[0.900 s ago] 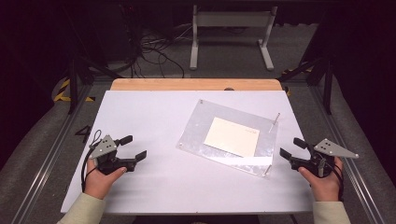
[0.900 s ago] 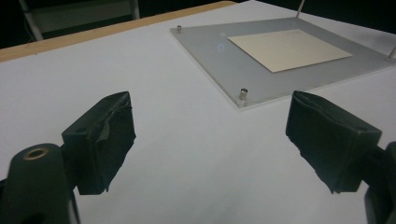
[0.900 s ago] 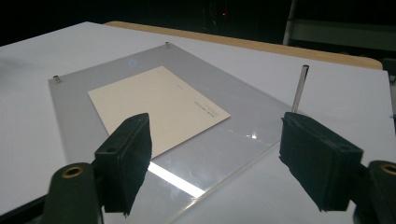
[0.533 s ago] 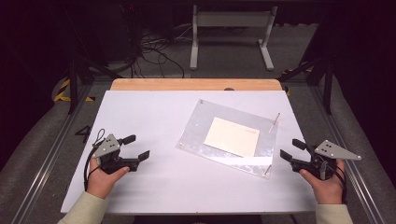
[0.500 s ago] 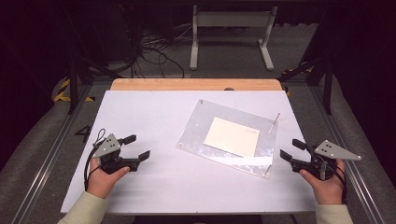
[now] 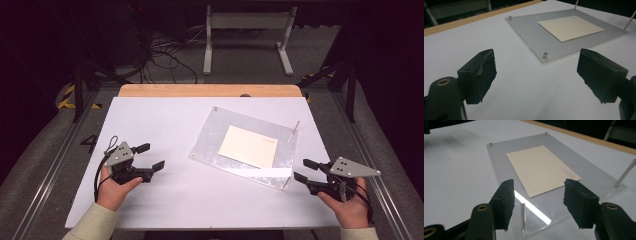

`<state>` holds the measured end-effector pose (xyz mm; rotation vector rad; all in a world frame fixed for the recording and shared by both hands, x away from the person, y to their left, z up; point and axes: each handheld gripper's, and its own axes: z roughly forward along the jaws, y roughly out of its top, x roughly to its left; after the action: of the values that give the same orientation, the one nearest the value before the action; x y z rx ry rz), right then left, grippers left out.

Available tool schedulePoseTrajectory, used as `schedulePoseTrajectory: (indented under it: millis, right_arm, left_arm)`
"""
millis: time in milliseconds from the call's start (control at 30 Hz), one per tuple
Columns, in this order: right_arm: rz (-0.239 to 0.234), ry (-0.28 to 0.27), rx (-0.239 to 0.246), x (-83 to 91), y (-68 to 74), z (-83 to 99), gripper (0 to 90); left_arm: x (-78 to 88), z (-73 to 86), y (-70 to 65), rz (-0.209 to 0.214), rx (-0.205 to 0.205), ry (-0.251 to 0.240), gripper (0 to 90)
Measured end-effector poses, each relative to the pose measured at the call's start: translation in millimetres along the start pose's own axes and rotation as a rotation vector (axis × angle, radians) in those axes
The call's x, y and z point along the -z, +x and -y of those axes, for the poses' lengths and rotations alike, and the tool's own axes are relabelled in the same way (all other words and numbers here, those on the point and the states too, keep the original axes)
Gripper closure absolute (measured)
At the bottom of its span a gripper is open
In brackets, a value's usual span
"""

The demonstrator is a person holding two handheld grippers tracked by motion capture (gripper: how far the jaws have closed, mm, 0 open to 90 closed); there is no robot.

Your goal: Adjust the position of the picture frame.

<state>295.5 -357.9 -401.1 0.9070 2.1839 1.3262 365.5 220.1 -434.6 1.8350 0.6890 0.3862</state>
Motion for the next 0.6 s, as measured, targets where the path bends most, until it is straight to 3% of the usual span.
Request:
schedulePoseTrajectory:
  millis: [133, 367, 433, 500, 600]
  right_arm:
    - [-0.043, 0.062, 0.015, -9.6, 3.3, 6.4, 47.1]
    - [-0.055, 0.156, 0.028, -31.6, 3.2, 20.0, 74.4]
    - [-0.083, 0.152, 0.024, -32.7, 4.0, 20.4, 84.4]
    - [-0.077, 0.174, 0.057, -33.5, 7.7, 16.8, 84.8]
    - [-0.063, 0.205, 0.060, -34.4, 12.5, 11.3, 85.1]
  left_arm:
    - [-2.0, -0.7, 0.1, 0.011, 0.002, -0.001, 16.4]
    - [-3.3, 0.2, -0.5, 0.010, 0.002, 0.011, 16.4]
    - [-3.2, 0.5, -0.7, 0.008, 0.005, 0.012, 16.3]
    - [-3.4, 0.8, -0.4, 0.008, 0.003, 0.013, 16.4]
    - [-3.4, 0.7, -0.7, 0.007, 0.003, 0.014, 16.4]
